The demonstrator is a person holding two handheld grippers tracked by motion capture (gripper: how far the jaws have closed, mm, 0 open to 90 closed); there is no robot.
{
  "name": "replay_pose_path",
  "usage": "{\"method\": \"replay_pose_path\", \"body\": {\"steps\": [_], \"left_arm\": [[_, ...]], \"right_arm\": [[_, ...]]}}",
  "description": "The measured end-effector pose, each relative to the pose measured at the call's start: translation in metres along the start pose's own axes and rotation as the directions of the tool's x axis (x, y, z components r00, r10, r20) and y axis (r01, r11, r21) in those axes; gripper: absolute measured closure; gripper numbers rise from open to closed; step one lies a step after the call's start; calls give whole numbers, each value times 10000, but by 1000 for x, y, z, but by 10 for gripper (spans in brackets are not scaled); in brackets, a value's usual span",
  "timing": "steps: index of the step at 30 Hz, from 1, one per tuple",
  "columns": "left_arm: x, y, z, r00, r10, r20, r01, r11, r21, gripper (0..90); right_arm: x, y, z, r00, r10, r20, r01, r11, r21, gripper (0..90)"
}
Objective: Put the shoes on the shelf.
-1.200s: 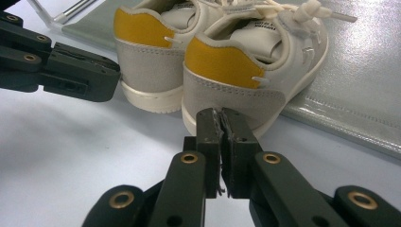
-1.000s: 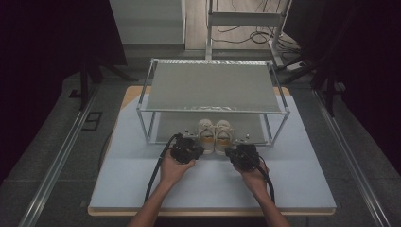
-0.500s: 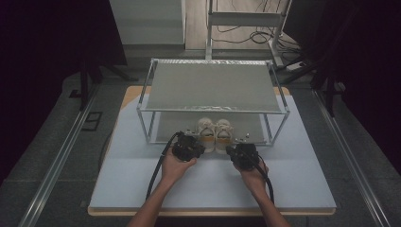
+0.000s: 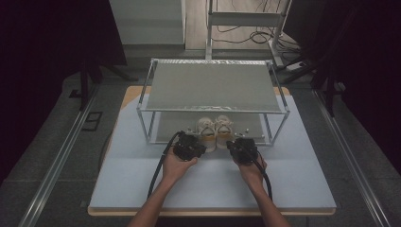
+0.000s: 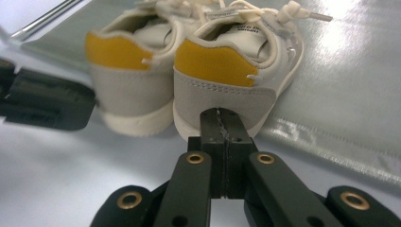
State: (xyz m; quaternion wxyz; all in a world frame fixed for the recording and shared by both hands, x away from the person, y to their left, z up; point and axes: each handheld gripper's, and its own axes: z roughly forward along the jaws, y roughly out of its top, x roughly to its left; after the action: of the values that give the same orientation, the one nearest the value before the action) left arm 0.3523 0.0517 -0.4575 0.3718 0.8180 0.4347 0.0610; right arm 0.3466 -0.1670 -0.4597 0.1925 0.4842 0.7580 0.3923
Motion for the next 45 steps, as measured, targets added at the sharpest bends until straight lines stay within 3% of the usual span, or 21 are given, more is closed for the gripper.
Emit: {"method": "replay_pose_path", "body": {"steps": [9,13,18,20,23,26,33,45], "left_arm": [[8,3,2,10000,-71,-18,71,10000,-11,867],[7,6,3,9995,21,-310,-21,10000,-11,862],[15,10,6,9996,-153,-237,152,9999,-37,864],[19,13,8,9986,-313,-424,311,9995,-73,864],[29,16,13,9997,83,-250,-86,9999,-121,868],[28,20,16,9994,197,-268,-197,9998,-22,866],[27,21,19,9998,40,-170,-43,9998,-175,874],[27,22,20,9998,94,-191,-97,9999,-120,875]], "right_arm": [[-2,1,8,10000,73,-57,-73,9999,121,897],[1,0,10,9998,-36,-191,40,9998,181,898],[3,0,14,9994,-88,-327,97,9996,269,898],[3,0,15,9993,-77,-376,87,9996,284,897],[2,0,15,9992,-58,-400,69,9996,275,898],[2,0,15,9994,-21,-353,29,9997,225,897],[-2,0,16,9997,24,-228,-19,9998,208,897],[-8,4,29,9996,259,66,-260,9997,42,896]]}}
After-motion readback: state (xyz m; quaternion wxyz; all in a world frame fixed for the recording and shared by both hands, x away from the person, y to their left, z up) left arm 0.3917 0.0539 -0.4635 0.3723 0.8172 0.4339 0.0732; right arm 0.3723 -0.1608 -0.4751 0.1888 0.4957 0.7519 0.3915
